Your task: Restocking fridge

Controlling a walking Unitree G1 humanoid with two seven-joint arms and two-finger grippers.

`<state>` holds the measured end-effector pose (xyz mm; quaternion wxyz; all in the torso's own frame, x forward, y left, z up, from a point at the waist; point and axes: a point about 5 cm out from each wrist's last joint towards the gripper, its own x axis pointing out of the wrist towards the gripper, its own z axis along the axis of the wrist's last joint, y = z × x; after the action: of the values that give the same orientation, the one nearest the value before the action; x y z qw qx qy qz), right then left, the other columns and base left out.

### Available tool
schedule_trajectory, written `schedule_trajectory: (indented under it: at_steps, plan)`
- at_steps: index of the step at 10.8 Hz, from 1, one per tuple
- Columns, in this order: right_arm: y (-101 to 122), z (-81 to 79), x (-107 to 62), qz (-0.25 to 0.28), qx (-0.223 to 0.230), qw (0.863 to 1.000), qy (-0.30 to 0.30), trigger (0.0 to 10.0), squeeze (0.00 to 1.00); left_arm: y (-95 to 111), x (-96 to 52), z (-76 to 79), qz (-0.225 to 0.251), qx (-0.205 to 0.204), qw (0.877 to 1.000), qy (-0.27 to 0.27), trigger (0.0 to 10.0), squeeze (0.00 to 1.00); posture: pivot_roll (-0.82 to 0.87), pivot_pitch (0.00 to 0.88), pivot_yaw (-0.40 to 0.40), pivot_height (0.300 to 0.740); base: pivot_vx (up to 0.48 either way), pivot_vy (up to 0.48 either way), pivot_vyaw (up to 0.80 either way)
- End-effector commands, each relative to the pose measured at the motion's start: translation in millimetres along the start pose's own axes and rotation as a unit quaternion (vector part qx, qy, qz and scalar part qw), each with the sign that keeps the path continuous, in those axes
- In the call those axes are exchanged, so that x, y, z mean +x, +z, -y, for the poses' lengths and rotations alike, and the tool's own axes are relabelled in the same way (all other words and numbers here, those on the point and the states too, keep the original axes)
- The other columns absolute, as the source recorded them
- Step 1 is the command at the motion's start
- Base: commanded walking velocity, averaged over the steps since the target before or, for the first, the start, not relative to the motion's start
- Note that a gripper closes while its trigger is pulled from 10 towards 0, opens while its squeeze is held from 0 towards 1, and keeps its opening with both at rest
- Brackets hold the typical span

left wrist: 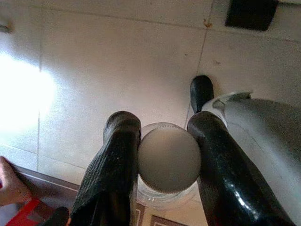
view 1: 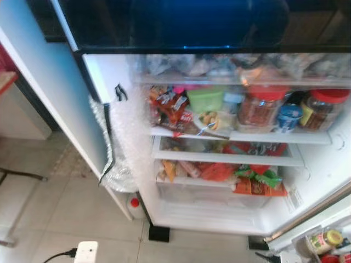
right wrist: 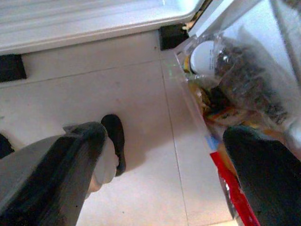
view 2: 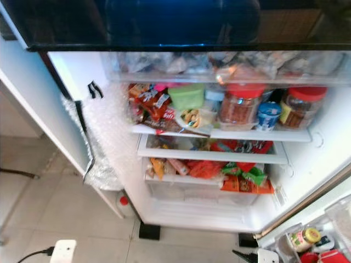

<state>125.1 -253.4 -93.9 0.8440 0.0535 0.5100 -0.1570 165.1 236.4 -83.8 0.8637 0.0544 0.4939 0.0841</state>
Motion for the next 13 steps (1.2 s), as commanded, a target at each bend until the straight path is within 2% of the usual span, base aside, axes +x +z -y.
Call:
schedule_trajectory:
  at_steps: [1,11,13]
  plan:
    - [-3.9,2.9,-0.7,-0.007,-0.001,1.0,-0.004,10.0,0.0,-5.8,-0.6,-0.6,-0.012,0.009,1.0,0.0,10.0,0.0,-0.03,0.074,0.052,0.74,0.0,-0.24,0.0]
    - [-3.9,2.7,-0.7,-0.005,-0.004,1.0,-0.008,10.0,0.0,-5.7,-0.6,-0.6,-0.011,0.009,1.0,-0.006,10.0,0.0,-0.02,0.082,0.054,0.74,0.0,-0.236,0.0]
    - [-3.9,3.2,-0.8,-0.007,-0.008,1.0,-0.006,10.0,0.0,0.1,-0.7,2.1,0.018,0.021,0.999,-0.026,10.0,0.0,-0.01,0.085,0.047,0.74,0.0,0.0,0.0]
